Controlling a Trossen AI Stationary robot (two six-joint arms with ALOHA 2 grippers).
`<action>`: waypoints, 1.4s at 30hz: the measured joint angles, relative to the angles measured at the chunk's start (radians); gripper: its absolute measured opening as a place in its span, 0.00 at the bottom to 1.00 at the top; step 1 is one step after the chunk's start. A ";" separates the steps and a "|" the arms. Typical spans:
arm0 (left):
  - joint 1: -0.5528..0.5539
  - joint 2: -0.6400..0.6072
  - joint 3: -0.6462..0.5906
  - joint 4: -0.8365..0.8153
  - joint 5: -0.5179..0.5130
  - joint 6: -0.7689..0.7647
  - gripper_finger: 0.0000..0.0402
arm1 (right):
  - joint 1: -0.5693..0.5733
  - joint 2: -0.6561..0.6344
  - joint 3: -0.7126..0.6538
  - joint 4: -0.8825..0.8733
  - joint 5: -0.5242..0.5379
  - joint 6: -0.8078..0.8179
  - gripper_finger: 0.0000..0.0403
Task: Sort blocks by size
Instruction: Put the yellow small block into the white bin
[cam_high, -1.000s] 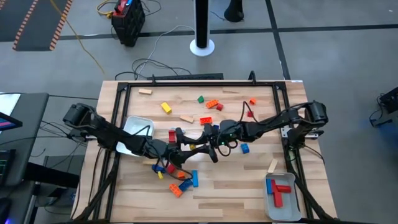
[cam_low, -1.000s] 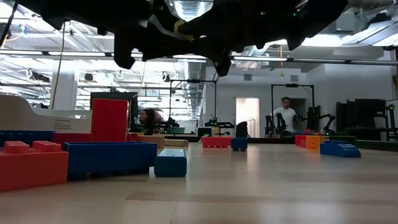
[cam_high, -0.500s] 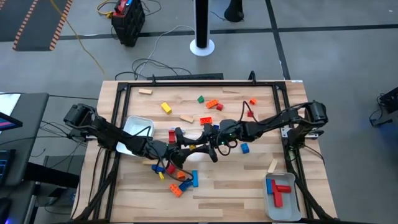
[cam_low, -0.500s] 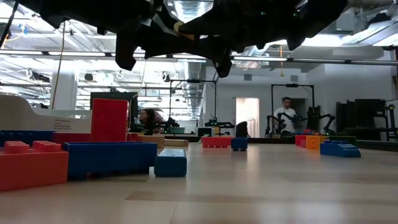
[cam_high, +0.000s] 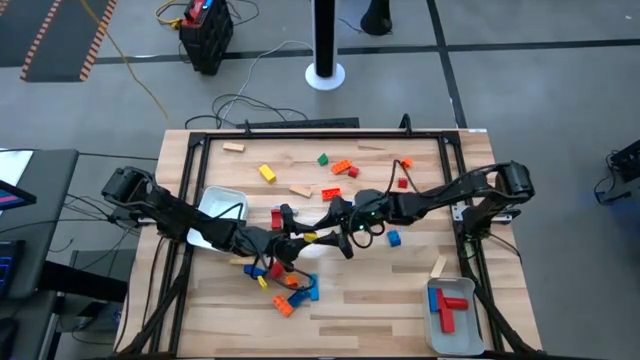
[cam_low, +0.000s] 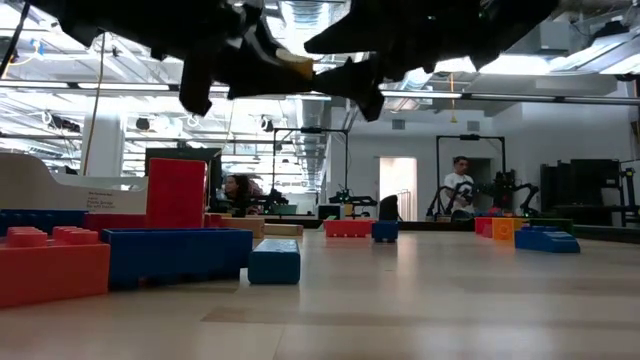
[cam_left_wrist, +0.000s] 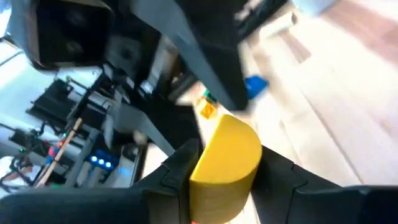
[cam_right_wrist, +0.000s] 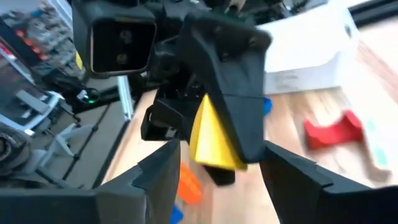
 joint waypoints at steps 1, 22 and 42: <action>0.003 0.000 0.000 -0.021 -0.002 -0.011 0.27 | -0.001 -0.020 0.000 -0.032 0.005 -0.003 0.60; 0.134 -0.430 -0.060 -0.901 -0.161 -0.630 0.22 | 0.063 -0.180 0.000 -0.505 0.452 -0.011 0.61; 0.105 -0.690 -0.121 -1.494 0.063 -1.388 0.22 | 0.052 -0.179 0.000 -0.497 0.452 -0.011 0.61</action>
